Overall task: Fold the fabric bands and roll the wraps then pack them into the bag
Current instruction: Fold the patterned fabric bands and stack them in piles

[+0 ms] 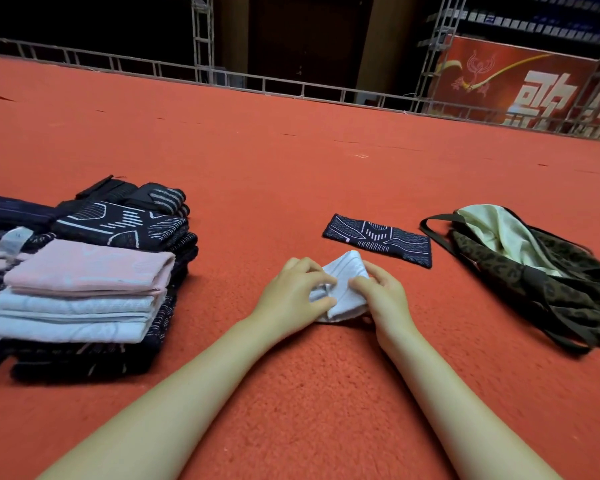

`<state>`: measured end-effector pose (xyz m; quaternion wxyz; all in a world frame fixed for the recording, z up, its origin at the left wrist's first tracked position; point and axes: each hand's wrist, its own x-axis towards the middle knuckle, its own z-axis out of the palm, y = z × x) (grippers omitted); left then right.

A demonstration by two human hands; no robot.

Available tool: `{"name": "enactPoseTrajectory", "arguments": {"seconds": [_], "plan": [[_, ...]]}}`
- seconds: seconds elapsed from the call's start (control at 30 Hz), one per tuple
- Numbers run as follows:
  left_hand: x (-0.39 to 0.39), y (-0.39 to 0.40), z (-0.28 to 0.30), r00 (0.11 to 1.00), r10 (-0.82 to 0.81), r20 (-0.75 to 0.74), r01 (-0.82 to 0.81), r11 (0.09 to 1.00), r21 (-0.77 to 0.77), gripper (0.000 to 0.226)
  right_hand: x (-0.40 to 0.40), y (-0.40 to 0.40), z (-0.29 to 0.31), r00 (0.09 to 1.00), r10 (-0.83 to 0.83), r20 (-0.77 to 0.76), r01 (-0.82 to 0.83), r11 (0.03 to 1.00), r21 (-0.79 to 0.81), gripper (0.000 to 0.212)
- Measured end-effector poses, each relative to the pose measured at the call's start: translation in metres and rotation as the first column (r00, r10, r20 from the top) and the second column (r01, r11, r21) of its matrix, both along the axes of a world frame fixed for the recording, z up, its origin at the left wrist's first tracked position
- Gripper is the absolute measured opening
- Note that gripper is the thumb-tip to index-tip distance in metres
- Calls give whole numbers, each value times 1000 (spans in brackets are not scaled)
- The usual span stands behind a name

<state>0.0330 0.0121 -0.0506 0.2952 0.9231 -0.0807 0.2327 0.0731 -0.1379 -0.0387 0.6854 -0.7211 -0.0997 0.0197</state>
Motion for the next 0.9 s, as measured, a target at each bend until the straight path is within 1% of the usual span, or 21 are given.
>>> {"name": "enactPoseTrajectory", "arguments": {"seconds": [0.03,0.1,0.17,0.2,0.27,0.3,0.37,0.4,0.47,0.53,0.57,0.6,0.63,0.7,0.77,0.8,0.83,0.87,0.9], "plan": [[-2,-4,0,999,-33,-36,32,999,-27,34,-1,-1,2,1000,-10,8,10,1000,18,50],[-4,-10,1,991,-72,-112,53,985,-165,40,-2,-2,7,1000,2,23,-3,997,74,39],[-5,-11,6,991,-38,-131,-6,947,-320,42,-7,1,12,997,71,14,-72,991,111,25],[-4,-9,9,990,-6,-144,-55,908,-416,42,-9,2,11,993,113,16,-114,990,79,26],[-3,-6,13,982,15,-189,-128,790,-599,39,-12,5,8,984,171,53,-165,982,-97,33],[-1,-5,13,979,19,-205,-146,763,-630,37,-14,7,6,977,195,83,-176,966,-189,38],[3,0,8,971,65,-229,-187,803,-566,41,-15,9,1,965,224,139,-171,934,-315,43],[4,4,6,966,112,-233,-219,835,-505,45,-15,9,-1,959,227,168,-155,920,-359,41],[7,13,3,944,238,-230,-309,883,-354,44,-14,9,-3,953,226,200,-123,896,-426,38],[11,23,1,906,344,-248,-381,917,-121,48,-16,10,-3,965,200,169,-110,895,-432,47],[11,26,1,888,370,-275,-388,922,-14,51,-16,10,-2,973,190,134,-121,905,-409,53],[11,27,0,875,381,-299,-381,923,60,52,-17,10,0,978,192,86,-148,918,-368,57],[11,27,0,871,380,-311,-368,925,100,52,-18,10,1,979,202,33,-181,928,-325,59],[11,24,-1,886,359,-294,-336,933,127,50,-18,9,1,973,227,-39,-229,939,-258,61],[10,21,-2,900,337,-276,-314,941,127,51,-15,10,-2,966,255,-36,-256,936,-243,55],[10,22,-2,904,329,-274,-310,944,110,52,-14,11,-5,965,261,-28,-260,936,-238,55],[10,23,-3,908,312,-280,-306,950,65,54,-15,12,-5,966,257,-23,-255,939,-231,56],[11,25,-3,918,280,-282,-297,955,-20,58,-16,14,-4,970,244,-19,-242,947,-212,55],[12,27,-3,933,233,-273,-280,949,-147,62,-17,15,-2,973,233,-11,-231,956,-183,54]]}}
